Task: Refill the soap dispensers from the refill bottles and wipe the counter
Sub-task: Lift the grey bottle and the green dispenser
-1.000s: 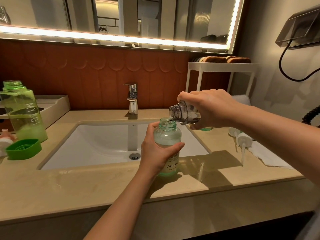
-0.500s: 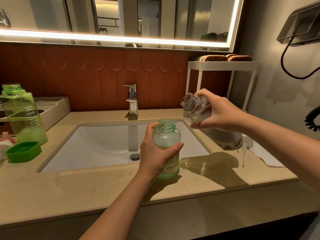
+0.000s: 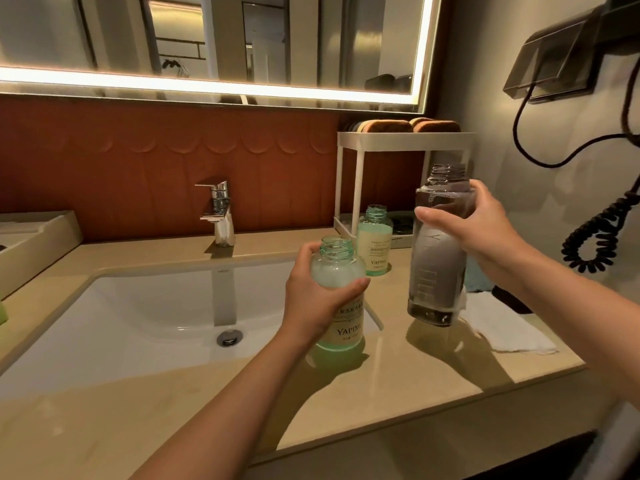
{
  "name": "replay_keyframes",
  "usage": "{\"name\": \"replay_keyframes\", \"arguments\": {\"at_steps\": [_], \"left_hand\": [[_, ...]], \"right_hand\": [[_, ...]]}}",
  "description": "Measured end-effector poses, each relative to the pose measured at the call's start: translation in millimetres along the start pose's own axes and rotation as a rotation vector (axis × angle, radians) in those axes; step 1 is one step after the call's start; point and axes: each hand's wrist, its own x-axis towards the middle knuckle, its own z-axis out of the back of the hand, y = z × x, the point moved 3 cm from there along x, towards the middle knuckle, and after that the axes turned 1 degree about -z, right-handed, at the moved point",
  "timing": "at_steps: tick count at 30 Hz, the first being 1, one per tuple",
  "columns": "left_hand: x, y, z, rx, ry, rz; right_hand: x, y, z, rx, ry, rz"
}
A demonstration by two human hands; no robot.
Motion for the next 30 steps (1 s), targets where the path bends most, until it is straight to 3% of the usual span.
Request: {"name": "replay_keyframes", "arguments": {"at_steps": [11, 23, 30], "left_hand": [[46, 22, -91, 0.010, 0.146, 0.084], [85, 57, -141, 0.079, 0.200, 0.066], [107, 59, -152, 0.488, 0.223, -0.064]], "right_hand": [[36, -35, 44, 0.072, -0.192, -0.086], [63, -45, 61, 0.083, -0.180, -0.061], [71, -48, 62, 0.084, -0.172, -0.037]]}}
